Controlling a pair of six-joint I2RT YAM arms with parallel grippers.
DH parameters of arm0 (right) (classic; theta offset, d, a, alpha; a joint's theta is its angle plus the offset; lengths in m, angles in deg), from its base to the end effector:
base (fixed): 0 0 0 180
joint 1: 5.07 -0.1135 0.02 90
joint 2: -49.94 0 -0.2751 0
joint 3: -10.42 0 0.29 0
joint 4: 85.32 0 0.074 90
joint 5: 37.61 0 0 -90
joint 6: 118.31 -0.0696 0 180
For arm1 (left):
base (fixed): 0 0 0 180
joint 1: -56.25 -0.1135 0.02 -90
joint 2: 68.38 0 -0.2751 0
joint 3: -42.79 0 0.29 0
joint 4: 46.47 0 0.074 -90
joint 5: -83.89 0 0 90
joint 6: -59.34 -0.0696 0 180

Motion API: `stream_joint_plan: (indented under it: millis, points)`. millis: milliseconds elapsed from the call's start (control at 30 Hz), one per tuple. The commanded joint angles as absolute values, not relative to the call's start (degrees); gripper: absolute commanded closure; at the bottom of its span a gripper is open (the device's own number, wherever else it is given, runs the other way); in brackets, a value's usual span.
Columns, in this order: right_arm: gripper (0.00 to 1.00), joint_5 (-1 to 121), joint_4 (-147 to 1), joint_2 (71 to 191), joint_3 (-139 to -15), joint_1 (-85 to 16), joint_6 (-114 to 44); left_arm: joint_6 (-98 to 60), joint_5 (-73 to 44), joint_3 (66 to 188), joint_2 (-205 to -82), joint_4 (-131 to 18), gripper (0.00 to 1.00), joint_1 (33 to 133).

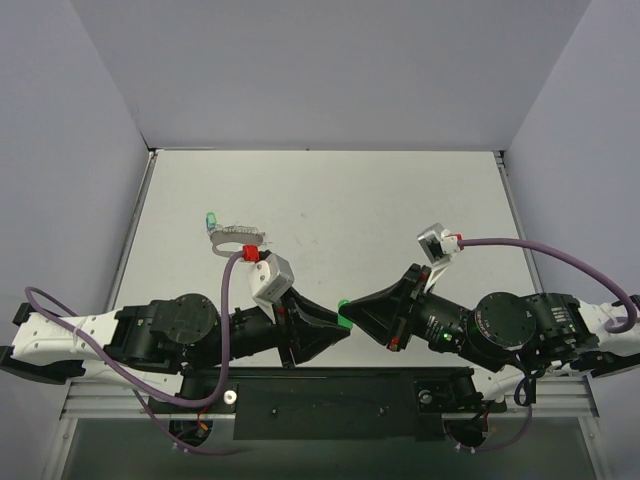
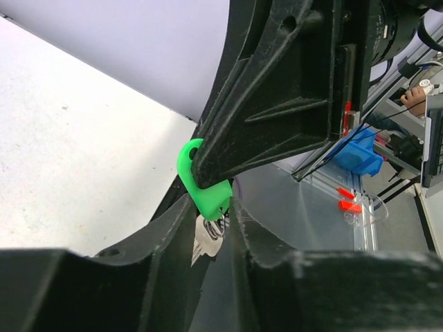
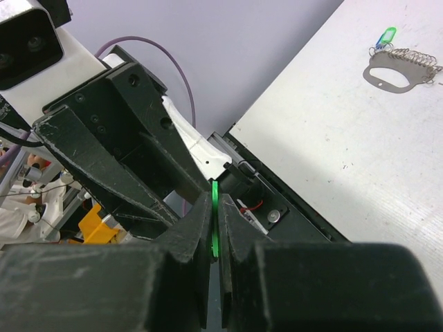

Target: Remove the keys from the keyring

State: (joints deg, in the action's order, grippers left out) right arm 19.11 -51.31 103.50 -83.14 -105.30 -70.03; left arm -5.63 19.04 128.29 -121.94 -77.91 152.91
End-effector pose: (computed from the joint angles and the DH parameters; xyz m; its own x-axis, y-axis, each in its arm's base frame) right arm 0.0003 0.2137 0.5350 -0.6258 0.3353 -0.7042 -0.6741 0.2217 0.7046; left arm 0.0016 -0.2415 0.4894 -0.4022 -0.1420 -0.9045 0.8589 0.2837 -0.4264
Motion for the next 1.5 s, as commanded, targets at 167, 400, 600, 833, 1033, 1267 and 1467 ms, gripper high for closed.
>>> stream_joint_plan:
  millis: [167,400,600,833,1033,1267,1467]
  points:
    - [1.0,18.2,-53.43,103.12,-82.99,-106.15,-69.62,-6.23,19.65,130.67,-122.17,-74.49,0.92,152.75]
    - [0.94,18.03,-52.99,103.12,-82.99,-106.15,-69.53,-6.58,20.09,130.23,-122.08,-73.7,1.0,152.75]
    - [0.36,16.8,-52.29,102.42,-84.13,-106.15,-68.74,-7.19,17.63,126.2,-119.01,-68.35,1.0,152.66]
    - [0.28,15.3,-52.28,99.6,-85.63,-105.97,-64.44,-8.34,9.9,118.72,-110.41,-54.56,1.0,152.58]
    - [0.27,24.33,-58.69,96.26,-84.14,-105.89,-58.12,-8.25,8.05,115.2,-105.65,-50.32,1.0,152.58]
    - [0.32,36.3,-64.49,94.5,-80.36,-105.71,-44.07,-6.5,9.53,115.21,-106.52,-44.98,1.0,152.58]
    - [0.32,43.42,-71.79,97.22,-79.3,-102.74,-37.98,-2.72,11.12,112.65,-108.54,-32.07,1.0,152.58]
